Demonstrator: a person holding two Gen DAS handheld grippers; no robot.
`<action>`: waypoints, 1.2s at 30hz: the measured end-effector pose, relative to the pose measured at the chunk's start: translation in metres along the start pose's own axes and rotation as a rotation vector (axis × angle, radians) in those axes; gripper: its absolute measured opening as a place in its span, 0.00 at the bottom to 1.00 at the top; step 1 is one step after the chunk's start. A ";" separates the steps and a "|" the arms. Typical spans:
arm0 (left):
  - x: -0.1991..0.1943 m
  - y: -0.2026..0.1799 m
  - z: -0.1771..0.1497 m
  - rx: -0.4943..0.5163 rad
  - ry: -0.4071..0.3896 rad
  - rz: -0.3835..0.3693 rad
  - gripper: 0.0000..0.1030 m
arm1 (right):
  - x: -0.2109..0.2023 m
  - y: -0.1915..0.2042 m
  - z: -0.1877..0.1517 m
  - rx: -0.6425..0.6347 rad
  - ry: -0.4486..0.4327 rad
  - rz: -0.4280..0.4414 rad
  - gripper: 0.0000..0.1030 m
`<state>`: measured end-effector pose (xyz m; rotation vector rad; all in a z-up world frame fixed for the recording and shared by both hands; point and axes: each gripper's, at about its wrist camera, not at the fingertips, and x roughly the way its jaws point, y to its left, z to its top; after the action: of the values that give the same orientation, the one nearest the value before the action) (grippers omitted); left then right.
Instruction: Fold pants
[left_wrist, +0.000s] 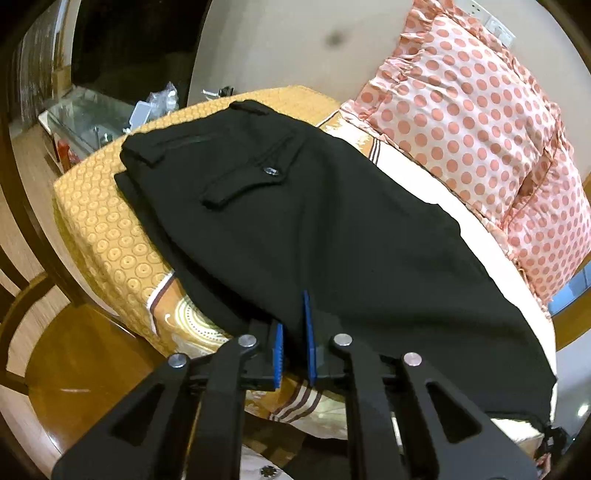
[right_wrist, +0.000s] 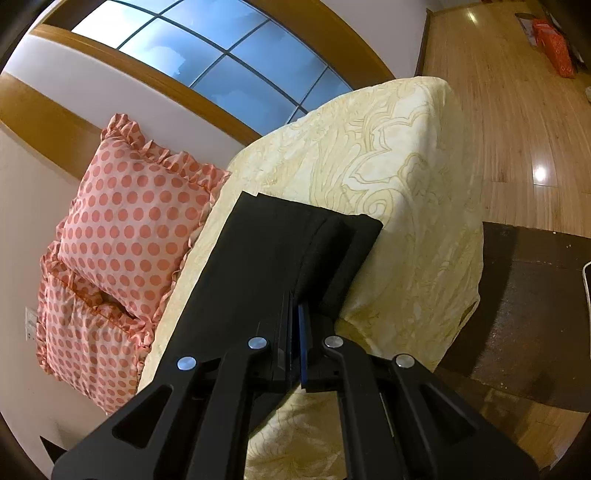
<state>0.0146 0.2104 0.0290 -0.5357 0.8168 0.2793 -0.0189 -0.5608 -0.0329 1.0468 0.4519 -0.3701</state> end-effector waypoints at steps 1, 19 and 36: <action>0.000 0.002 0.000 -0.011 0.003 -0.008 0.10 | -0.001 0.000 -0.001 0.013 -0.003 0.001 0.02; -0.019 -0.009 -0.004 0.208 -0.040 0.121 0.36 | -0.040 -0.011 0.024 -0.023 -0.171 -0.116 0.50; -0.029 -0.124 -0.034 0.554 -0.188 0.020 0.71 | -0.003 0.017 -0.006 -0.315 -0.209 -0.296 0.35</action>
<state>0.0288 0.0878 0.0742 0.0183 0.6786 0.1091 -0.0144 -0.5473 -0.0216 0.6272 0.4602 -0.6429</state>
